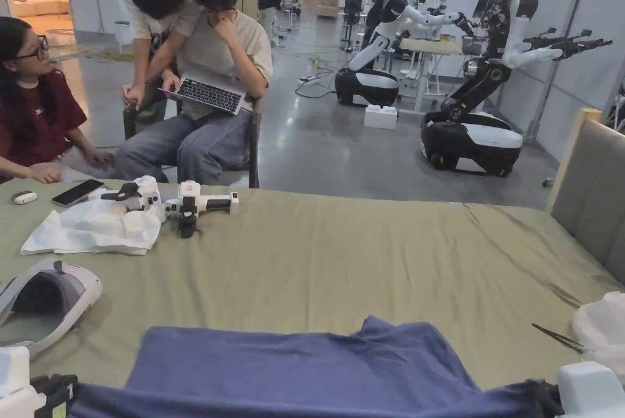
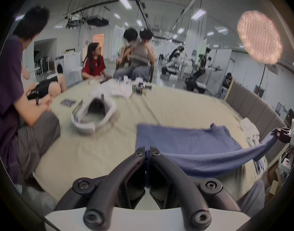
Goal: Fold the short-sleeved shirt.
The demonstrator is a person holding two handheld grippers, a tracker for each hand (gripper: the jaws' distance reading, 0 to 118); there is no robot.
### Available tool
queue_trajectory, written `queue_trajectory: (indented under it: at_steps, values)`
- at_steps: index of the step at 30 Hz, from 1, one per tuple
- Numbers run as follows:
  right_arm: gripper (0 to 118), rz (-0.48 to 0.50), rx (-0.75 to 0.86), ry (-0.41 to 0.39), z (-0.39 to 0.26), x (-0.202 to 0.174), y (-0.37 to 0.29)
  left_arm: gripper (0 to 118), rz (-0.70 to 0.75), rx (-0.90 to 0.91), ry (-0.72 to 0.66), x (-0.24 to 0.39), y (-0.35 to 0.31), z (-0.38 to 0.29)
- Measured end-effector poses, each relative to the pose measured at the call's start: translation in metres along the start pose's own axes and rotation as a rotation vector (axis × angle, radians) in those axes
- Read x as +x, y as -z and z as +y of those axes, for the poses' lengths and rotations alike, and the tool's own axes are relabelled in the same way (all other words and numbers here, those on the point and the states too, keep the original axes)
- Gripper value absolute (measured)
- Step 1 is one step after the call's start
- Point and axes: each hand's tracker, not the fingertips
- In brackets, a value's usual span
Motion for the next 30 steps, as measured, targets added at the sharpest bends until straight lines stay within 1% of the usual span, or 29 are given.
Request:
queue_trajectory:
  at_steps: [5,8,12,13,14,15,16,17,18,19,20,23,26,30]
  values:
    - [0,0.061,-0.201,0.040,-0.061,-0.014,0.028,0,0.041,-0.210,0.012,-0.001,0.022,-0.060]
    - [0,0.086,-0.327,0.043,-0.088,-0.022,0.047,0,0.074,-0.340,0.024,-0.002,0.040,-0.084]
    - [2,0.101,-0.393,0.069,-0.114,-0.028,0.068,0,0.107,-0.450,0.049,-0.002,0.056,-0.101]
    - [2,0.100,-0.409,0.074,-0.118,-0.030,0.072,0,0.109,-0.442,0.044,-0.003,0.058,-0.103]
    - [6,0.097,-0.416,0.076,-0.120,-0.031,0.075,2,0.109,-0.451,0.036,-0.004,0.061,-0.105]
    - [12,0.094,-0.421,0.078,-0.121,-0.033,0.077,10,0.110,-0.460,0.031,-0.004,0.062,-0.105]
    - [23,0.090,-0.423,0.078,-0.119,-0.034,0.076,17,0.115,-0.455,0.031,-0.001,0.060,-0.104]
    - [41,0.087,-0.422,0.079,-0.118,-0.035,0.076,29,0.129,-0.446,0.035,0.001,0.060,-0.102]
    - [51,0.080,-0.411,0.079,-0.113,-0.036,0.074,39,0.141,-0.432,0.045,0.003,0.060,-0.099]
    - [56,0.076,-0.396,0.085,-0.109,-0.037,0.074,48,0.139,-0.412,0.054,0.004,0.060,-0.095]
    - [59,0.071,-0.365,0.101,-0.102,-0.037,0.073,55,0.132,-0.380,0.059,0.006,0.058,-0.091]
    - [71,0.044,-0.257,0.142,-0.079,-0.038,0.073,56,0.091,-0.271,0.057,0.016,0.056,-0.073]
    - [72,0.027,-0.124,0.208,-0.055,-0.042,0.073,56,0.078,-0.137,0.069,0.030,0.054,-0.053]
    - [72,0.007,0.068,0.250,-0.023,-0.053,0.073,56,0.085,0.031,0.097,0.053,0.050,-0.026]
